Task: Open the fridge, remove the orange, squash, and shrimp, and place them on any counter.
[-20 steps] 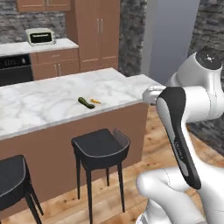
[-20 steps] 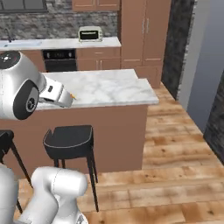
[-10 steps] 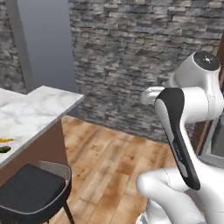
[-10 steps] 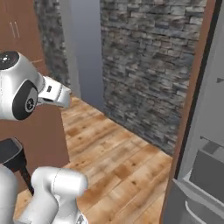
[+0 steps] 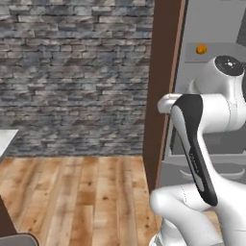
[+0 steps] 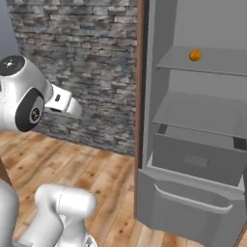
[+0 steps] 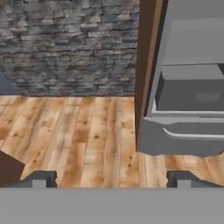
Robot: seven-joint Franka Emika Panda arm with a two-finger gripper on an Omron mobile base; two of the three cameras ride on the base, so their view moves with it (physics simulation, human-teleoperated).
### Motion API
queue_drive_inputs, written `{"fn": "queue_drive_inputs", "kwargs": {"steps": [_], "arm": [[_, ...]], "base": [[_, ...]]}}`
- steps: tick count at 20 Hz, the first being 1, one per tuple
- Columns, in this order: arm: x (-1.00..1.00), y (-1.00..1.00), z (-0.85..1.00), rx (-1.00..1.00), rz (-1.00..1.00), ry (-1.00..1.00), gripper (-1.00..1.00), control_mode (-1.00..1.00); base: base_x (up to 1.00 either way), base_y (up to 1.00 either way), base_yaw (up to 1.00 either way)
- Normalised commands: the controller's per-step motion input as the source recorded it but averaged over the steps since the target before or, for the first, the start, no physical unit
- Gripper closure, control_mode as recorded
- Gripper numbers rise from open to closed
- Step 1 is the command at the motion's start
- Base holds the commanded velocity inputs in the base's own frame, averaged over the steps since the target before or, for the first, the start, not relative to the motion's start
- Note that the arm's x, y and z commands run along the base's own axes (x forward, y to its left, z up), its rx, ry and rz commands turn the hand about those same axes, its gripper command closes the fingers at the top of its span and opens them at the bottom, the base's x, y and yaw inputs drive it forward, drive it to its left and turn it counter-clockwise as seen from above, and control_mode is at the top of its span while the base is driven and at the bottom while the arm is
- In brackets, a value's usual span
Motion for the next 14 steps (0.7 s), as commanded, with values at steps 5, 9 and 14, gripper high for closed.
{"fn": "queue_drive_inputs", "kwargs": {"steps": [5,9,14], "arm": [[0.0,0.0,0.0,0.0,0.0,0.0,-1.0,1.0],[0.0,0.0,0.0,0.0,0.0,0.0,-1.0,1.0],[0.0,0.0,0.0,0.0,0.0,0.0,-1.0,1.0]], "base": [[0.26,-0.57,-0.14],[0.58,-0.97,-0.22],[0.92,-0.59,-0.18]]}}
